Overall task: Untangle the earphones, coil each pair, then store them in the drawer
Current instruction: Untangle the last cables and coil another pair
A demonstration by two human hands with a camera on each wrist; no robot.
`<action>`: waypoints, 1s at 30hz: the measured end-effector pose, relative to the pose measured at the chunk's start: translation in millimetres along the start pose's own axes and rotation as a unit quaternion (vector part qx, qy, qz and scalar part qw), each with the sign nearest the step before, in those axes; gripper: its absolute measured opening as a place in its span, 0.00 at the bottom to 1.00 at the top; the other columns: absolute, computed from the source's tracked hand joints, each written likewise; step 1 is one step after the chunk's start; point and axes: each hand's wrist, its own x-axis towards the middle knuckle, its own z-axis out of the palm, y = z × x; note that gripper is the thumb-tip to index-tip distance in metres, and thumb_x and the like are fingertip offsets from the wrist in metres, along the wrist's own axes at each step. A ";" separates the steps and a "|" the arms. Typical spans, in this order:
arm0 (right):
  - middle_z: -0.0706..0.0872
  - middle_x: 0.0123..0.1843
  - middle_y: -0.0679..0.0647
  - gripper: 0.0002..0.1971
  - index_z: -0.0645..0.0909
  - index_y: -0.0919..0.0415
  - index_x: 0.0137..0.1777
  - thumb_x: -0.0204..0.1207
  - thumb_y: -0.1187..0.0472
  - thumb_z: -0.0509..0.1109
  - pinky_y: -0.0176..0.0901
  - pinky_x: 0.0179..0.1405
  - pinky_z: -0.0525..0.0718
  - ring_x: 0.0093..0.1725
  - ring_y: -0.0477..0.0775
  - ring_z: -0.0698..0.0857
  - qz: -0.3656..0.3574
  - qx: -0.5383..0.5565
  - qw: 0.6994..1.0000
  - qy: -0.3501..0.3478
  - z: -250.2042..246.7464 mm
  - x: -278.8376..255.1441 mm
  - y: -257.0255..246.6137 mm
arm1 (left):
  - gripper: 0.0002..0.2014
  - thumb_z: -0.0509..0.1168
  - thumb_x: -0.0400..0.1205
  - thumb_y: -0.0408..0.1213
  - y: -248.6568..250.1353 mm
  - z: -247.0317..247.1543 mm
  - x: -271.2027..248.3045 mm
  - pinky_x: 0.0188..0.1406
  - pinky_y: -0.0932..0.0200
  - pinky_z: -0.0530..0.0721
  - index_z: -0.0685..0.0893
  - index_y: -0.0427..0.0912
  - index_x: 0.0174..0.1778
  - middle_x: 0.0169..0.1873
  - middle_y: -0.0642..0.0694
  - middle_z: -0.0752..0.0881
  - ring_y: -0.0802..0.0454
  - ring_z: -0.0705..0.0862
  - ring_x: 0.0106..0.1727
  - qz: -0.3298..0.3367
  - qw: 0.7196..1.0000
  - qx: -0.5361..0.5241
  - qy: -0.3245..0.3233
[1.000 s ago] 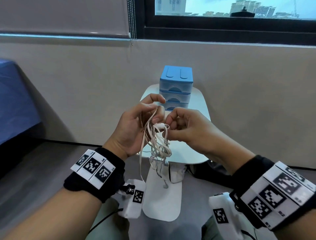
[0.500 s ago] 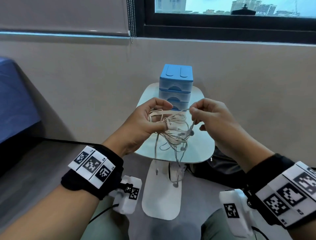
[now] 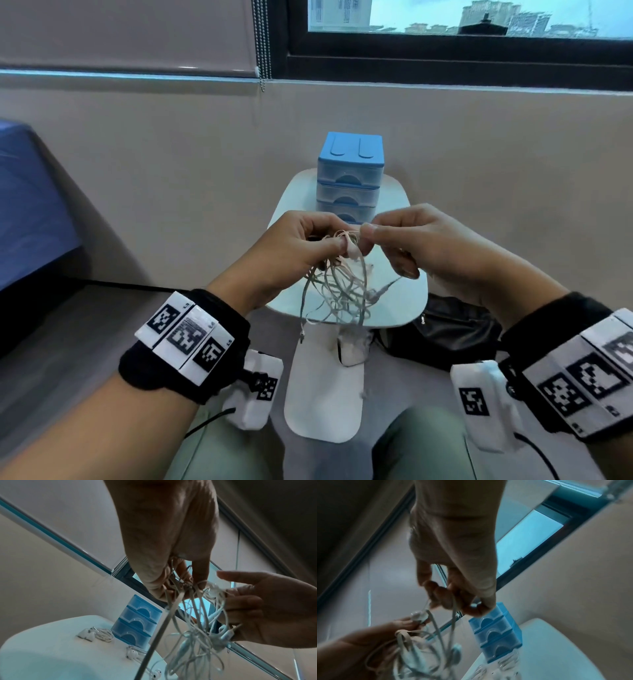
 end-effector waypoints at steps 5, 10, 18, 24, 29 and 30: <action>0.77 0.32 0.55 0.13 0.82 0.59 0.41 0.88 0.60 0.65 0.40 0.36 0.72 0.31 0.48 0.73 -0.038 0.190 0.974 0.120 6.0 2.4 -9.6 | 0.04 0.72 0.84 0.30 3.1 2.9 -2.6 0.45 0.55 0.74 0.91 0.40 0.48 0.43 0.49 0.91 0.52 0.81 0.44 0.015 0.998 -0.040 -0.035; 0.84 0.39 0.48 0.14 0.79 0.53 0.40 0.89 0.58 0.62 0.44 0.42 0.71 0.42 0.47 0.81 -0.079 0.385 0.898 0.195 0.6 0.2 -13.8 | 0.03 0.74 0.82 0.33 3.1 3.1 -4.2 0.39 0.59 0.71 0.90 0.45 0.44 0.38 0.49 0.87 0.55 0.79 0.38 0.034 0.995 -0.089 -0.040; 0.92 0.59 0.58 0.13 0.79 0.56 0.40 0.88 0.62 0.62 0.46 0.53 0.80 0.58 0.55 0.90 -0.120 0.437 0.866 0.211 -2.5 -12.3 -10.3 | 0.06 0.73 0.78 0.39 3.8 4.4 -7.6 0.34 0.63 0.70 0.83 0.44 0.45 0.35 0.52 0.81 0.56 0.72 0.34 0.034 0.996 -0.083 -0.013; 0.89 0.69 0.60 0.11 0.74 0.58 0.39 0.85 0.64 0.61 0.41 0.36 0.76 0.57 0.60 0.91 -0.080 0.355 0.921 0.142 4.1 -24.8 -17.1 | 0.06 0.73 0.77 0.36 15.7 3.4 -6.5 0.34 0.59 0.70 0.82 0.44 0.46 0.40 0.40 0.80 0.54 0.73 0.32 0.051 0.986 -0.144 0.059; 0.94 0.54 0.61 0.07 0.80 0.57 0.45 0.85 0.64 0.66 0.45 0.40 0.78 0.42 0.56 0.89 -0.009 0.227 0.950 0.214 5.2 -21.7 -25.4 | 0.06 0.73 0.77 0.39 25.9 0.6 -13.8 0.33 0.58 0.70 0.82 0.47 0.44 0.35 0.46 0.81 0.55 0.74 0.30 0.033 0.985 -0.156 0.067; 0.94 0.53 0.60 0.06 0.83 0.59 0.45 0.84 0.64 0.68 0.44 0.41 0.78 0.43 0.53 0.88 -0.003 0.173 0.955 0.240 6.0 -19.8 -24.7 | 0.07 0.73 0.77 0.39 27.5 0.2 -14.9 0.33 0.57 0.70 0.82 0.47 0.46 0.35 0.48 0.82 0.54 0.75 0.31 0.034 0.986 -0.150 0.070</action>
